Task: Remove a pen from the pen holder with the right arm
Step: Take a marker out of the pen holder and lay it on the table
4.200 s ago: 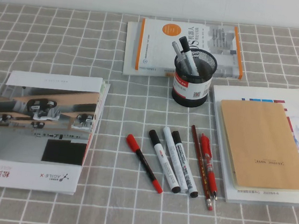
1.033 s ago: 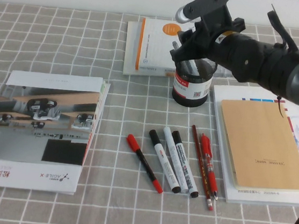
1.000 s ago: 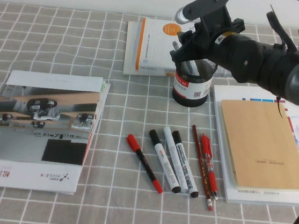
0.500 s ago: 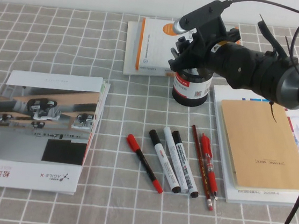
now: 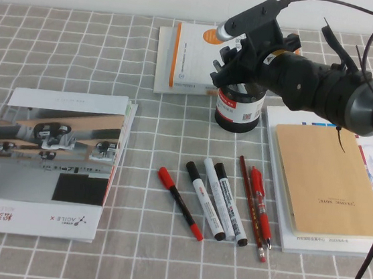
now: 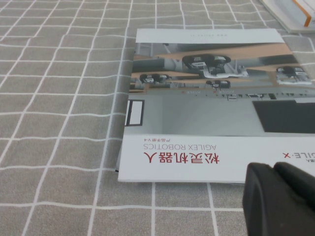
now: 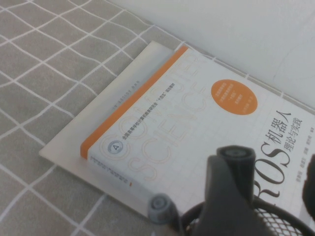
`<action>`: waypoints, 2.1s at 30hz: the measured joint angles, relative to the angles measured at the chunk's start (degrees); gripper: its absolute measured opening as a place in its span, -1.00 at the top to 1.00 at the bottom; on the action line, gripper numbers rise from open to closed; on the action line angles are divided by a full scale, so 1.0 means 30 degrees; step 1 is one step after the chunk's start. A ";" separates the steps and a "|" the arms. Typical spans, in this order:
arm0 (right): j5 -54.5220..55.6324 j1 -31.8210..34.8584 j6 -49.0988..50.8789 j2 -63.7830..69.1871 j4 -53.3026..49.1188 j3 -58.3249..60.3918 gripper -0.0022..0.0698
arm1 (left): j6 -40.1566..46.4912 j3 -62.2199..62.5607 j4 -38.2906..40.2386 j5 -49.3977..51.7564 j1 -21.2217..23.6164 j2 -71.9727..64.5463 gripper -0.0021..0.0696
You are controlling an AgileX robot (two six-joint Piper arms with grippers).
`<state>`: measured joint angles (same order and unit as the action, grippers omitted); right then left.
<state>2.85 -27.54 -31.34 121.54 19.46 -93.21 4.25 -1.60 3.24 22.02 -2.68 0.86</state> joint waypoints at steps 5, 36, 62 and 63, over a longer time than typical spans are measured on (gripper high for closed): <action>0.0029 0.0000 0.0000 0.0015 0.0000 0.0000 0.10 | 0.0000 0.0000 0.0000 0.0000 0.0000 0.0000 0.96; 0.1387 0.0027 0.0000 0.0502 0.0110 0.0000 -0.22 | 0.0000 0.0000 0.0000 0.0000 0.0000 0.0000 0.96; 0.0710 -0.0038 0.0000 0.1660 0.0110 -0.1529 0.05 | 0.0000 0.0000 0.0000 0.0000 0.0000 0.0000 0.96; 0.0658 -0.0038 0.0000 0.1660 0.0110 -0.1529 0.12 | 0.0000 0.0000 0.0000 0.0000 0.0000 0.0000 0.96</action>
<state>4.82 -27.65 -31.34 126.52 19.79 -97.80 4.25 -1.60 3.24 22.02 -2.68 0.86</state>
